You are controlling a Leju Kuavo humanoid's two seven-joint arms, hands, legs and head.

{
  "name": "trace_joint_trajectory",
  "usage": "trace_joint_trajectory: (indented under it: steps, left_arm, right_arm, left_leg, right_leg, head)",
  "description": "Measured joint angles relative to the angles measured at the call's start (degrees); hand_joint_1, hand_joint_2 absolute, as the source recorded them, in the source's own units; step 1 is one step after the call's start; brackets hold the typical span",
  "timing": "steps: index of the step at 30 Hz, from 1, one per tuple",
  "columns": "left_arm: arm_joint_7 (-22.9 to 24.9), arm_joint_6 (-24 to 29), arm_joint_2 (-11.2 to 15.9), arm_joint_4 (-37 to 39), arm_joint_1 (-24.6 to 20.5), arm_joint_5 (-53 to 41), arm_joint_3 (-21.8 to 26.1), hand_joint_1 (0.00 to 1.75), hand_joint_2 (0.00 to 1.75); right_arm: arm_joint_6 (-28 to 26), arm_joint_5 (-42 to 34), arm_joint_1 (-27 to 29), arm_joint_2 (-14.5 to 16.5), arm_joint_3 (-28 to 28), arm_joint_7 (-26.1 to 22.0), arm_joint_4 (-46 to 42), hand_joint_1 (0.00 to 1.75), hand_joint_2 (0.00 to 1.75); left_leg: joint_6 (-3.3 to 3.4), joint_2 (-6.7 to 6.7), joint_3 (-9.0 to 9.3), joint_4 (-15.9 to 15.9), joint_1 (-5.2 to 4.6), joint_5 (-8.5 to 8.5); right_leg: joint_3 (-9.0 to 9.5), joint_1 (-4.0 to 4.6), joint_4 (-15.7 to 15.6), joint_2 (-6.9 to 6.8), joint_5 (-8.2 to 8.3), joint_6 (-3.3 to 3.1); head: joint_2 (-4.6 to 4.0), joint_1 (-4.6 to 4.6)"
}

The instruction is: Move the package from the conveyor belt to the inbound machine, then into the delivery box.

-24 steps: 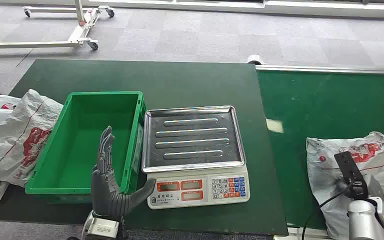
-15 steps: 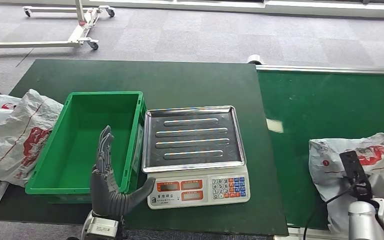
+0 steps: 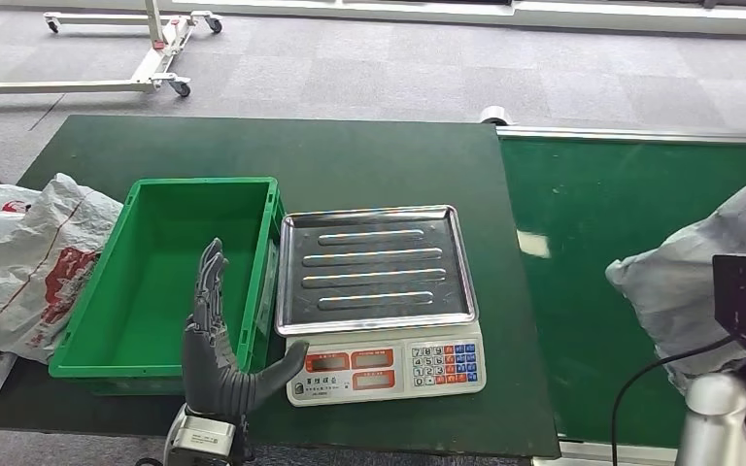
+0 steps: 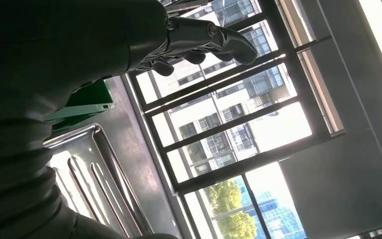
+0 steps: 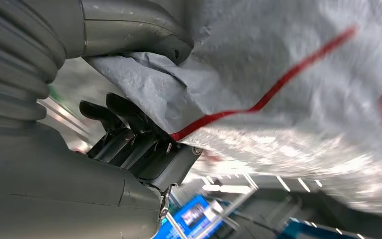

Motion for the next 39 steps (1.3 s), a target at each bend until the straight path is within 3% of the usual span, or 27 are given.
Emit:
trace_joint_trajectory:
  steps: [4,9,15,19,26,34,39]
  left_arm:
    - [0.01,-0.07,-0.53,0.05,-0.1,-0.21,0.26,0.0,1.75]
    - [0.01,0.82,-0.64,0.16,-0.14,-0.15,0.28,0.0,1.75]
    - [0.0,1.37,-0.6,0.61,-0.8,0.88,0.28,0.0,1.75]
    - [0.01,2.03,-0.45,1.43,-1.36,1.91,0.18,0.0,1.75]
    - [0.01,4.41,0.54,3.15,-2.44,4.25,-0.74,0.0,1.75]
    - [0.01,6.18,1.55,5.38,-4.06,5.35,-2.02,0.0,1.75]
    - [-0.01,8.79,2.72,6.03,-3.97,6.72,-3.57,0.0,1.75]
  right_arm:
    - [-2.75,1.73,0.92,0.76,3.78,-0.79,-4.34,1.75,1.75]
    - [-3.58,1.71,3.36,3.26,10.43,-6.21,-10.46,1.75,1.75]
    - [-1.72,8.3,6.14,3.76,27.21,-7.29,-14.34,1.75,1.75]
    - [-2.42,13.57,7.22,3.56,38.45,-5.59,-14.35,1.75,1.75]
    - [-3.42,10.18,6.62,1.67,51.47,-6.33,-12.33,1.75,1.75]
    - [-3.45,4.84,3.7,0.52,58.66,-7.73,-9.09,1.75,1.75]
    - [-3.45,0.82,0.32,1.0,55.67,-6.52,-5.85,1.75,1.75]
  left_leg:
    - [0.0,0.0,0.01,0.01,0.0,0.0]
    - [-0.01,0.0,0.02,-0.02,0.02,-0.01]
    - [-0.05,0.05,0.03,-0.04,0.08,-0.01]
    - [-0.06,0.04,0.04,-0.04,0.08,-0.01]
    - [-0.06,0.04,0.02,-0.03,0.07,-0.01]
    - [-0.06,0.04,0.04,-0.03,0.07,0.0]
    - [-0.06,0.04,0.03,-0.02,0.06,0.0]
  right_leg:
    - [0.01,0.0,0.0,0.0,0.01,0.0]
    - [0.0,0.03,0.0,0.04,-0.01,-0.01]
    - [-0.01,0.09,0.01,0.05,-0.05,-0.05]
    - [-0.01,0.09,0.01,0.03,-0.06,-0.05]
    - [-0.01,0.06,0.01,0.04,-0.05,-0.05]
    - [0.0,0.07,0.01,0.05,-0.05,-0.05]
    - [0.0,0.06,0.01,0.05,-0.03,-0.05]
  head:
    - [0.0,0.0]
    - [0.0,-0.01]
    - [0.0,-0.01]
    - [0.0,-0.01]
    - [0.0,-0.01]
    - [0.0,-0.01]
    - [0.0,-0.02]
